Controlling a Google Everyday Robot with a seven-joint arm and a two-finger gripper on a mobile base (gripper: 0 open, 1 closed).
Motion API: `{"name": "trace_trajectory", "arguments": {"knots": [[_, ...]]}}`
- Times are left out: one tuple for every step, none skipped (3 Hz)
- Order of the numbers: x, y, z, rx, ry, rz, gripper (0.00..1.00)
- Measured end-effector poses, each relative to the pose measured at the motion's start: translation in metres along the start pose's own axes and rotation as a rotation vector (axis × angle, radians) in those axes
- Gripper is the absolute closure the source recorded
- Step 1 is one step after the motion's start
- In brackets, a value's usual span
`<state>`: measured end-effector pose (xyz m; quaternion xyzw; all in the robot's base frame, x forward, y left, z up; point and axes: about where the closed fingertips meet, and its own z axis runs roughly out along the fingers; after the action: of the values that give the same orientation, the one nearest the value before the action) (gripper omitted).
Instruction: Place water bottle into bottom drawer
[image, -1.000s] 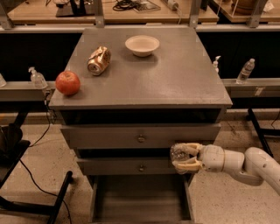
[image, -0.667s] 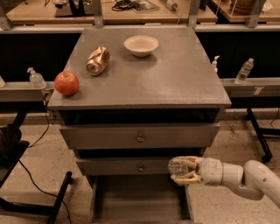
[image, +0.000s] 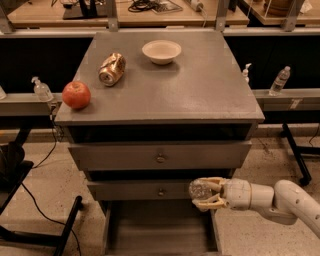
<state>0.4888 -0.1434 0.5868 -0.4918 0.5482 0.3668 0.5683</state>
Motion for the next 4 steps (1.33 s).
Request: {"name": "trace_trajectory", "arguments": {"knots": [[0.026, 0.005, 0.005, -0.035, 0.017, -0.040, 1.00], [0.101, 0.016, 0.019, -0.084, 0.071, -0.113, 1.00], [0.161, 0.028, 0.020, -0.067, 0.066, -0.117, 1.00], [0.165, 0.030, 0.021, -0.069, 0.055, -0.099, 1.00]]}}
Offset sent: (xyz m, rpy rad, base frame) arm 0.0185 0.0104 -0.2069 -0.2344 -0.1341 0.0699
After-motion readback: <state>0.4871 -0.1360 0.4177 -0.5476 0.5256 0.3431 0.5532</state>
